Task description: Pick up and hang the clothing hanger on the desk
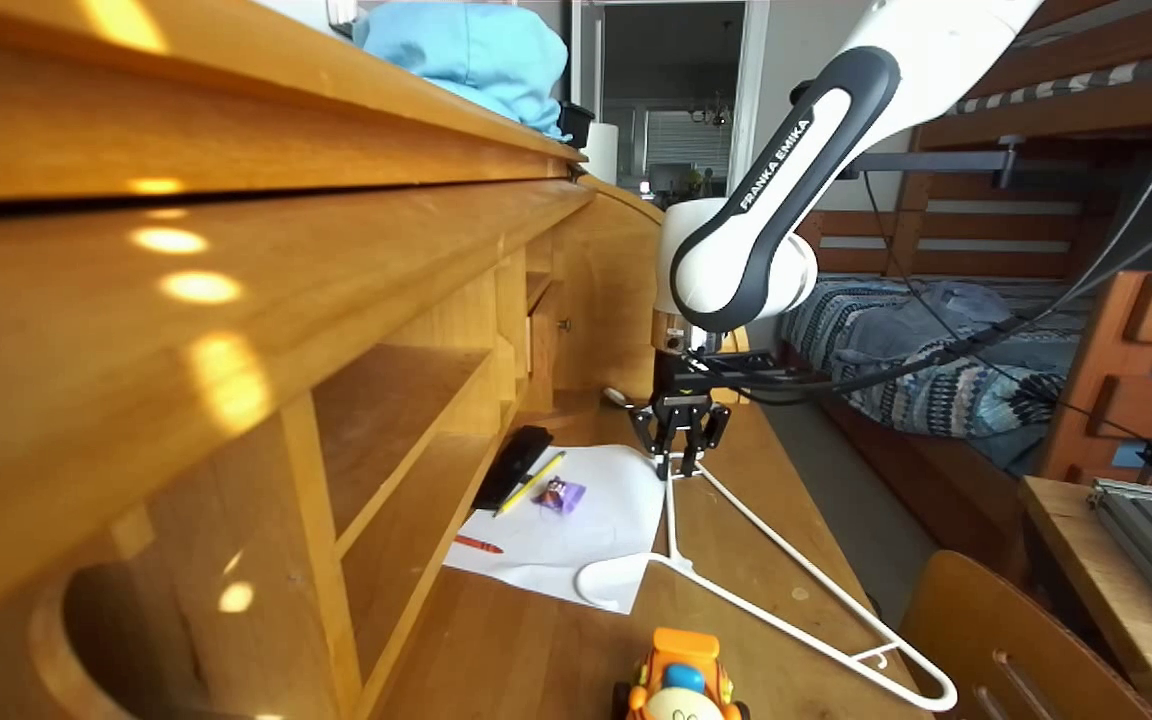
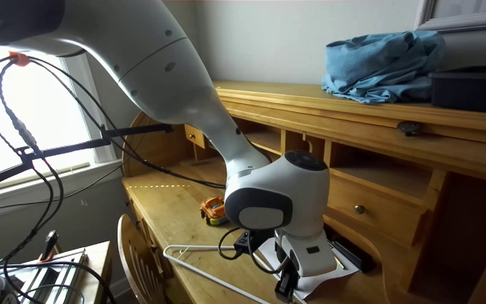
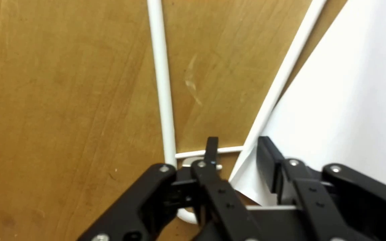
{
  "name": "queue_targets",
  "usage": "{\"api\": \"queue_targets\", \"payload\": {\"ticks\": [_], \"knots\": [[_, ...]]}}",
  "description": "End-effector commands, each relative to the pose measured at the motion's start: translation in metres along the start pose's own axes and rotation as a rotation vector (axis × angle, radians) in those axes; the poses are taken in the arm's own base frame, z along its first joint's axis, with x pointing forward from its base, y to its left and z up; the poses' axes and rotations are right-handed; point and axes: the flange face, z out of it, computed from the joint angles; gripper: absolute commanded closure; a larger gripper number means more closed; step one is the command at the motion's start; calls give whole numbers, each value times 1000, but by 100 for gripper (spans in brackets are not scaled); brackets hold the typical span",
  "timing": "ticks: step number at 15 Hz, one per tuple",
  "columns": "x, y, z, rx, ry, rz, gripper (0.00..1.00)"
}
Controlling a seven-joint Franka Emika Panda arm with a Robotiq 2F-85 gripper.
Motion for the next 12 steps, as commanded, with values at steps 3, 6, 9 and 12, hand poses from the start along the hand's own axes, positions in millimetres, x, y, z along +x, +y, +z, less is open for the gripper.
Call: {"api": "queue_targets", "payload": {"ticks": [3, 6, 9, 12], "knots": [[4, -6, 5, 13, -1, 29, 100], [4, -7, 4, 13, -4, 27, 100], [2, -6, 2, 6, -15, 22, 100], [-2, -7, -2, -4, -24, 22, 73]]}}
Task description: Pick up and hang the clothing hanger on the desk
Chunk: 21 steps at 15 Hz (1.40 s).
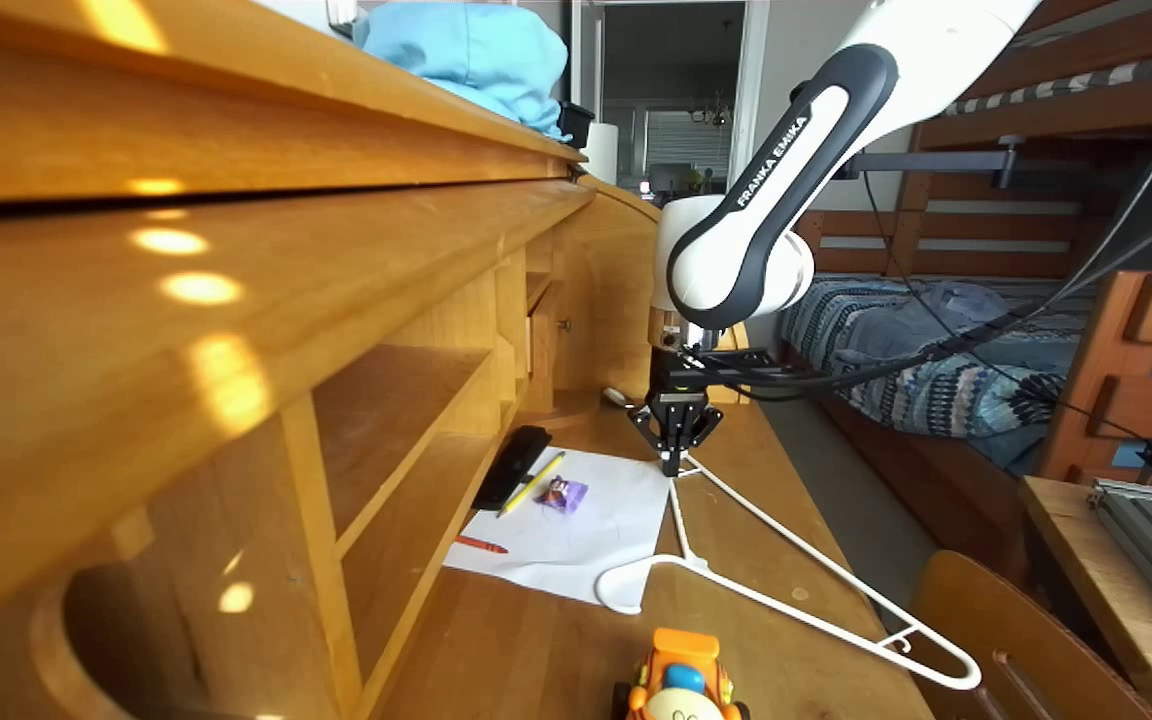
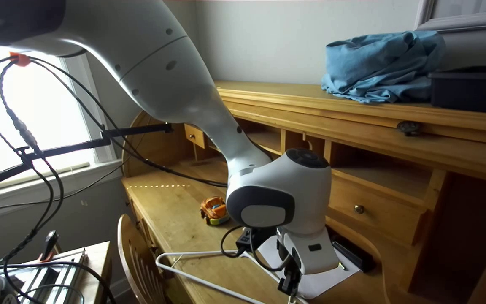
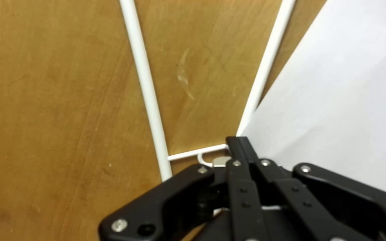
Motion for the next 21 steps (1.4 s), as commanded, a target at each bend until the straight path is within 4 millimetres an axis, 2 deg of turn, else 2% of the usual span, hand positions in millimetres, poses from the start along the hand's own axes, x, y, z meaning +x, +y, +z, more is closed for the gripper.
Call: {"api": "queue_targets", "payload": {"ticks": [1, 11, 16, 19, 20, 21], "knots": [[-5, -3, 1, -12, -30, 20, 69], [-22, -12, 9, -70, -107, 33, 0], [-22, -8, 2, -83, -126, 86, 0], [-21, -10, 5, -85, -131, 135, 0], [-21, -11, 7, -88, -132, 145, 2], [-22, -11, 8, -91, -128, 156, 16]]}}
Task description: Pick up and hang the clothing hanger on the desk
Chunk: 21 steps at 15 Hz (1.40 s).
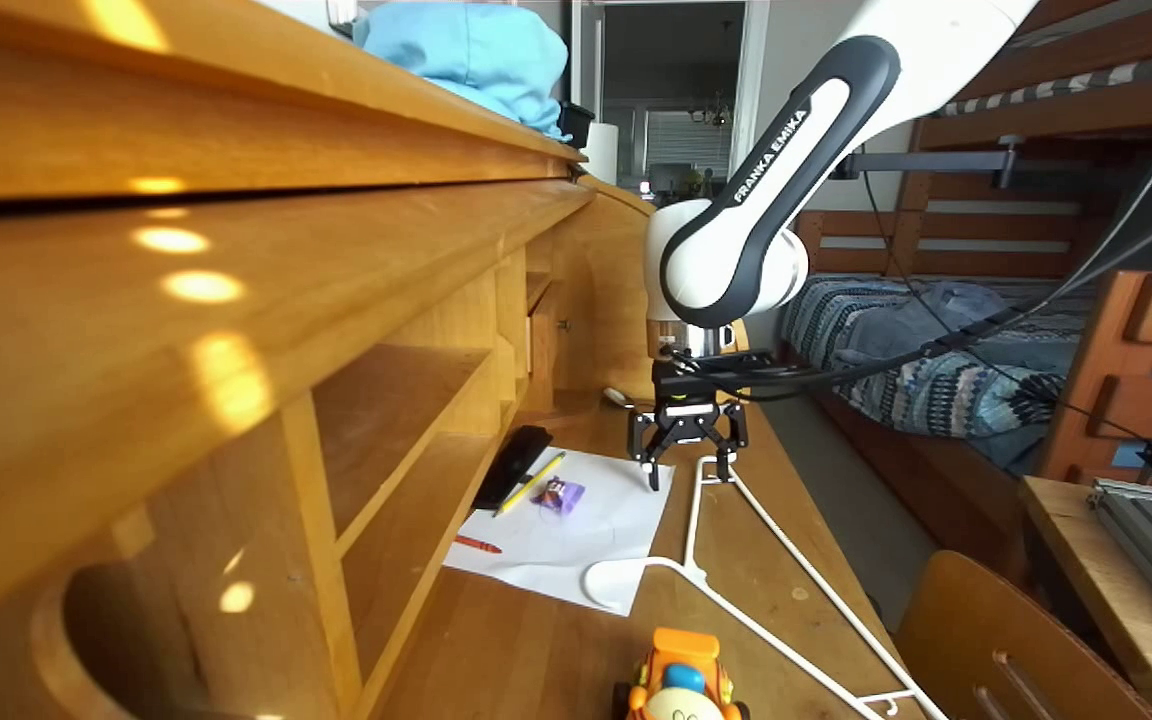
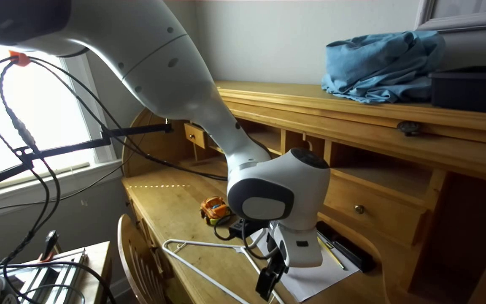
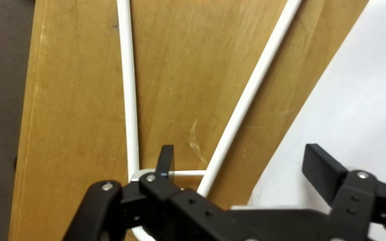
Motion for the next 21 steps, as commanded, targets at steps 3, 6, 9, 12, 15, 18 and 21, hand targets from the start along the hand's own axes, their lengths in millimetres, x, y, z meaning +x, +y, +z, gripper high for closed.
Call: {"api": "queue_targets", "payload": {"ticks": [3, 6, 9, 12, 15, 18, 21], "knots": [[0, -6, 2, -3, -9, 68, 37], [0, -6, 3, -4, -6, 81, 59], [1, -7, 2, -3, 0, 90, 81], [1, -8, 2, -3, 2, 92, 99], [1, -7, 1, 1, -2, 91, 98], [0, -5, -5, 14, -2, 95, 98], [0, -2, -11, 35, -2, 105, 98]]}}
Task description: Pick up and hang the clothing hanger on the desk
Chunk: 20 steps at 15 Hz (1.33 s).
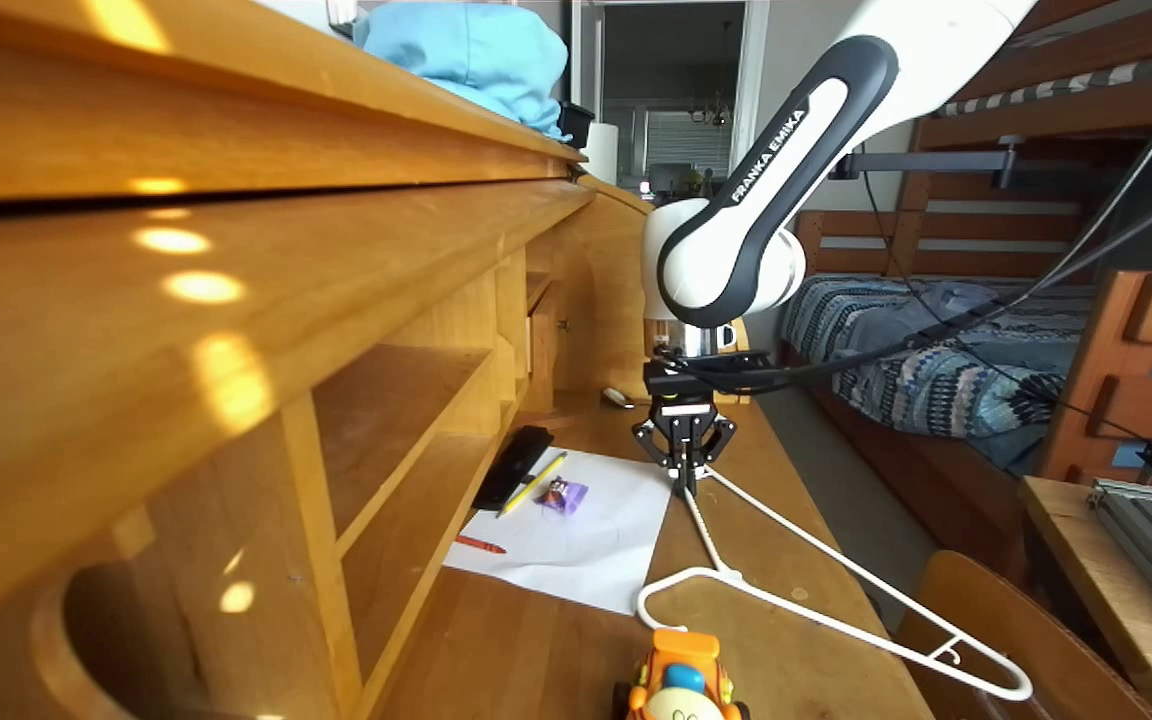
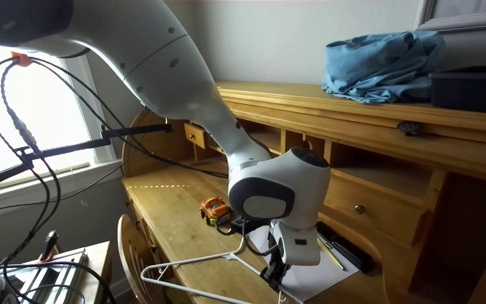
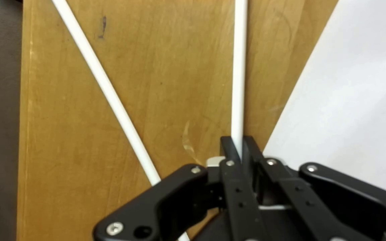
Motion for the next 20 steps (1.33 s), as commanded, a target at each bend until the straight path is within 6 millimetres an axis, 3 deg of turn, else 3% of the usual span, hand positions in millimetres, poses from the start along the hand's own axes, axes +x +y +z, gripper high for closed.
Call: {"api": "queue_targets", "payload": {"ticks": [1, 7, 13, 19, 20], "knots": [[0, 3, -15, 45, -2, 38, 98], [4, 9, -47, 207, 16, 122, 98], [2, 18, -66, 316, 52, 177, 98], [-8, 27, -75, 332, 32, 136, 98], [0, 16, -68, 315, 61, 162, 91]]}}
